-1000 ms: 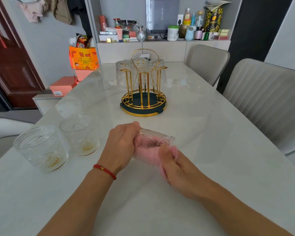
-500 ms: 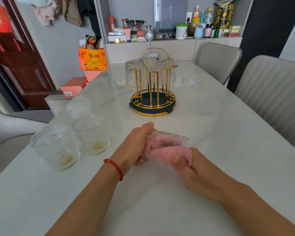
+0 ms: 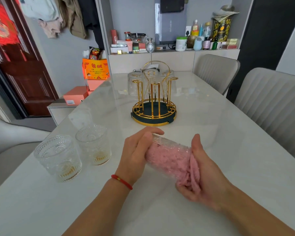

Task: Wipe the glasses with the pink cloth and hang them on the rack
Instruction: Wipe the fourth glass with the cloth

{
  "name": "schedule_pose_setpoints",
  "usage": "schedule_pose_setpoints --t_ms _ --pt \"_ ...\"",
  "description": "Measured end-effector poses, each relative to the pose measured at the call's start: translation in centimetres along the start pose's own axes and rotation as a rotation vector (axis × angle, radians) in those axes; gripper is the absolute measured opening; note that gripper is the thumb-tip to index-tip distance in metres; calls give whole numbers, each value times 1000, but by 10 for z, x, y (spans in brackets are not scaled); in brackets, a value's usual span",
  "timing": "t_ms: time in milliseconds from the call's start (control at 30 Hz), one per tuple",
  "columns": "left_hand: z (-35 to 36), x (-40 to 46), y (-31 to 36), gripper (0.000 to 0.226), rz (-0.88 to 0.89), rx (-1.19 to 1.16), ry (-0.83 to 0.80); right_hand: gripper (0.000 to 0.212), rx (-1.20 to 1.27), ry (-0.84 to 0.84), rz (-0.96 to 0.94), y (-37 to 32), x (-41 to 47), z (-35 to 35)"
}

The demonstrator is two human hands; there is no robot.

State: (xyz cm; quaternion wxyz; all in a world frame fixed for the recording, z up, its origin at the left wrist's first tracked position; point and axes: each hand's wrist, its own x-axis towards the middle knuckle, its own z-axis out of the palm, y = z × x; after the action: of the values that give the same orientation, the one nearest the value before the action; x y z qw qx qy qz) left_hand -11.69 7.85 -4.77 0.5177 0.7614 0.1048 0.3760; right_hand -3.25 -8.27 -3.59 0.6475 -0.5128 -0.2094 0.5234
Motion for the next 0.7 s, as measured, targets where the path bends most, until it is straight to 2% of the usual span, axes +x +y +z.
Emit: schedule_pose_setpoints --t_ms 33,100,167,233,300,333,433,500,533,600,667,700 --pt "0 0 7 41 -172 -88 -40 100 -226 71 -69 1 -1 -3" --pt "-1 3 17 47 -506 -116 -169 80 -601 120 -330 1 -3 -5" --pt "0 5 18 51 -665 -55 -183 72 -848 50 -448 4 -8 -1" --pt "5 6 15 45 -613 -23 -74 81 -808 67 -390 9 -8 0" --pt "7 5 9 41 -386 30 26 87 -563 124 -277 9 -8 5" --pt "7 4 8 41 -264 14 53 88 -363 108 -187 10 -6 5" --pt "1 2 0 42 86 24 89 87 216 -111 2 6 -5 8" --pt "-2 3 -3 42 281 133 71 82 413 -164 18 2 -5 9" --pt "-3 2 -5 43 328 173 72 82 424 -170 5 2 -4 6" --pt "-3 2 -3 44 256 120 27 94 270 -137 -42 1 -1 3" --pt "-3 2 5 44 -32 -53 -85 109 -100 -16 -153 1 -2 -5" --pt "-3 3 10 46 -221 -123 -142 100 -322 53 -257 0 -5 -7"
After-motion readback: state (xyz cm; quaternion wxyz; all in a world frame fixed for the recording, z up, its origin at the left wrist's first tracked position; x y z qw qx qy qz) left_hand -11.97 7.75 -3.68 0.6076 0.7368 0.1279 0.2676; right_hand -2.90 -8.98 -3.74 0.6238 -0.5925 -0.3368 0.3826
